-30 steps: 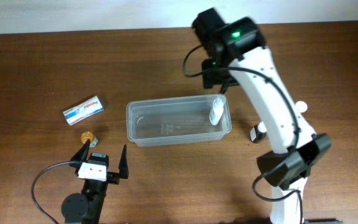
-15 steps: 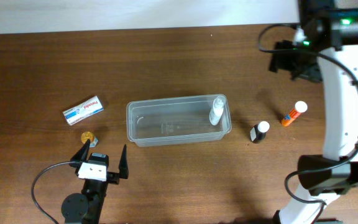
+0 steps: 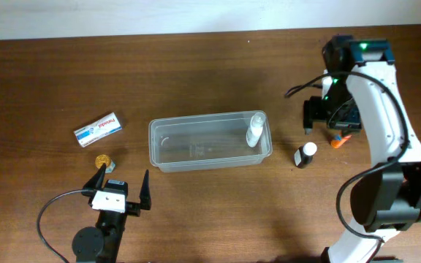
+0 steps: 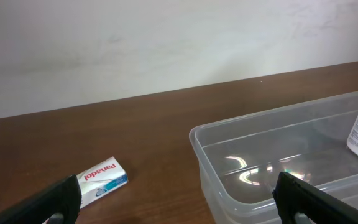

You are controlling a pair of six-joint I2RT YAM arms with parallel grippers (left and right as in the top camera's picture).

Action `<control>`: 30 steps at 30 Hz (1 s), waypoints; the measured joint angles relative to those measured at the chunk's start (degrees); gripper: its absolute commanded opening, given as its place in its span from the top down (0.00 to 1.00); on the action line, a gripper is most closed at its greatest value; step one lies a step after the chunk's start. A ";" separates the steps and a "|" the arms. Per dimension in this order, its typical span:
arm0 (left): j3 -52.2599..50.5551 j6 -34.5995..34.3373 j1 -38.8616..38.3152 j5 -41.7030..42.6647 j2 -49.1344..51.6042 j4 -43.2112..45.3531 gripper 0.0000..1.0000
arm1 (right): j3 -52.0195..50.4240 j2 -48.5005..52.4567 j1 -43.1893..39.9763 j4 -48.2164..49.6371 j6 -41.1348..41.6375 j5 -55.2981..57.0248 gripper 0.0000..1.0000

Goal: Pack container
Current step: 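Move the right gripper to the dark bottle and grasp it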

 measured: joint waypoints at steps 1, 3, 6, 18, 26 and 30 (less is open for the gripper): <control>0.00 0.00 0.00 0.00 0.00 0.00 0.01 | -1.86 -0.31 0.28 1.33 -0.04 -0.13 0.22; 0.00 0.00 0.00 0.00 0.00 0.00 0.01 | -5.07 -1.42 1.14 3.08 -0.13 -0.35 0.22; 0.00 0.00 0.00 0.00 0.00 0.00 0.00 | -10.19 -4.90 2.95 7.15 -0.24 -0.76 0.23; 0.00 0.00 0.00 0.00 0.00 0.00 0.01 | -29.16 -11.26 3.72 25.70 -0.42 -1.14 0.23; 0.00 0.00 0.00 0.00 0.00 0.00 0.01 | -30.86 -11.26 3.72 30.40 -1.60 -1.07 0.33; 0.00 0.00 0.00 0.00 0.00 0.00 0.01 | -30.86 -11.26 3.72 30.97 -1.84 -0.66 0.44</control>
